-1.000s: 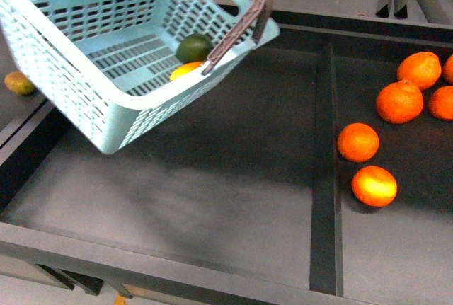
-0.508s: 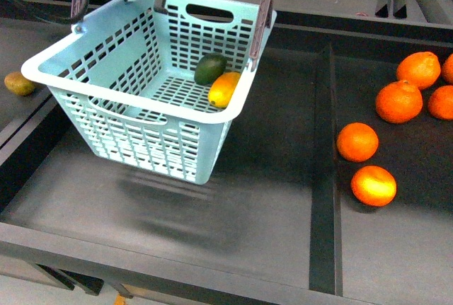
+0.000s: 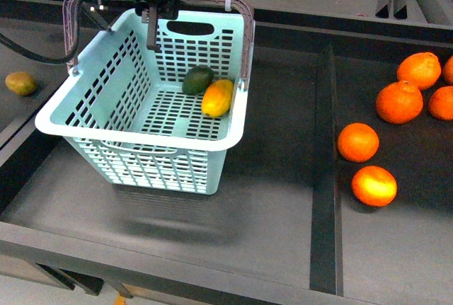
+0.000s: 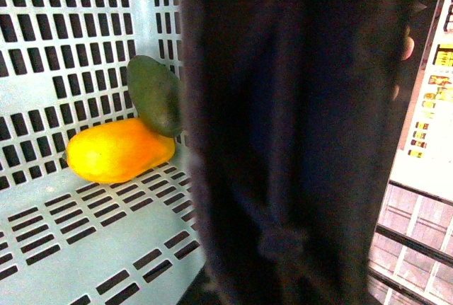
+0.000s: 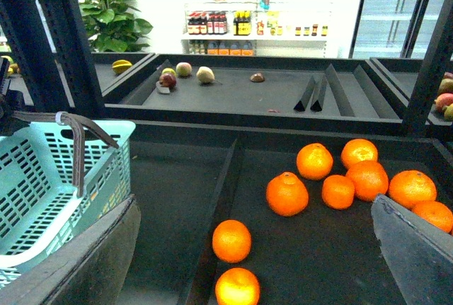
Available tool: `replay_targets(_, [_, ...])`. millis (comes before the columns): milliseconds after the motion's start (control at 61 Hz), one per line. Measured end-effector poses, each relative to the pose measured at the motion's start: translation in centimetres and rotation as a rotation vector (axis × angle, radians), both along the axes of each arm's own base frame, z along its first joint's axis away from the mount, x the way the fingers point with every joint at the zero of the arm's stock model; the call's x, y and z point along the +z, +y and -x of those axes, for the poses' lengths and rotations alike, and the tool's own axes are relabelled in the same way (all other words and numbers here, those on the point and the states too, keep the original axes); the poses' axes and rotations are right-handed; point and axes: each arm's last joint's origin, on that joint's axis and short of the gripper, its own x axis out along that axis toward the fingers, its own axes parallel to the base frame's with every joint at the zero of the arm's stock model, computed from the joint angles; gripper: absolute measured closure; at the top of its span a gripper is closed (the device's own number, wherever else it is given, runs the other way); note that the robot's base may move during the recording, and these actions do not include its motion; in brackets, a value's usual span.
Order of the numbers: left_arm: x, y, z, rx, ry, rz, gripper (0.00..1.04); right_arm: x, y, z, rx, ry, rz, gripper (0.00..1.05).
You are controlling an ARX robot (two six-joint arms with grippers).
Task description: Pick mango and avocado into basket
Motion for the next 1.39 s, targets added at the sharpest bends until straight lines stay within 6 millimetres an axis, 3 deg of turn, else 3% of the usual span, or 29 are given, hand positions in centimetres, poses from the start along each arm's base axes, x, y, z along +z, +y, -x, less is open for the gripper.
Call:
replay_targets(229, [-0.6,0.1,1.3,-0.057,0.059,-0.007,0.60,0.0,0.0,0.0,0.000,0.000,0.000,0.08])
replay_targets(344, [0.1,0.4,2.6,-0.075,0.070,-0.018,0.40,0.0,0.0,0.0,0.000,0.000,0.000,0.08])
replay_targets(426, [1.5,0.8,4.0,-0.076,0.060,-0.030,0.24,0.0,0.0,0.0,0.000,0.000,0.000,0.08])
replay_targets(508, [4.6,1.5,6.4,-0.085,0.014,-0.045,0.05,0.0,0.0,0.0,0.000,0.000,0.000,0.08])
replay_targets(590, [6.5,2.4,9.0,-0.091,-0.001,-0.076,0.07,0.0,0.0,0.0,0.000,0.000,0.000,0.08])
replay_targets(721, [8.0,4.9,14.1,-0.106,0.024,-0.171,0.07,0.0,0.0,0.0,0.000,0.000,0.000,0.08])
replay_targets(1016, [14.7,13.6,26.3,-0.013,-0.060,-0.375,0.07,0.0,0.0,0.0,0.000,0.000,0.000,0.08])
replay_targets(1163, [16.2,15.5,30.4,-0.011,-0.102,-0.520,0.07,0.0,0.0,0.0,0.000,0.000,0.000,0.08])
replay_targets(1213, [16.0,15.7,30.8,-0.144,-0.240,-0.590,0.15,0.0,0.0,0.0,0.000,0.000,0.000,0.08])
replay_targets(1295, [13.8,15.1,32.0,-0.433,-0.502,-0.968,0.35,0.0,0.0,0.0,0.000,0.000,0.000,0.08])
replay_targets(1393, [11.6,14.7,33.5,-0.511,-0.523,-1.252,0.57,0.0,0.0,0.0,0.000,0.000,0.000,0.08])
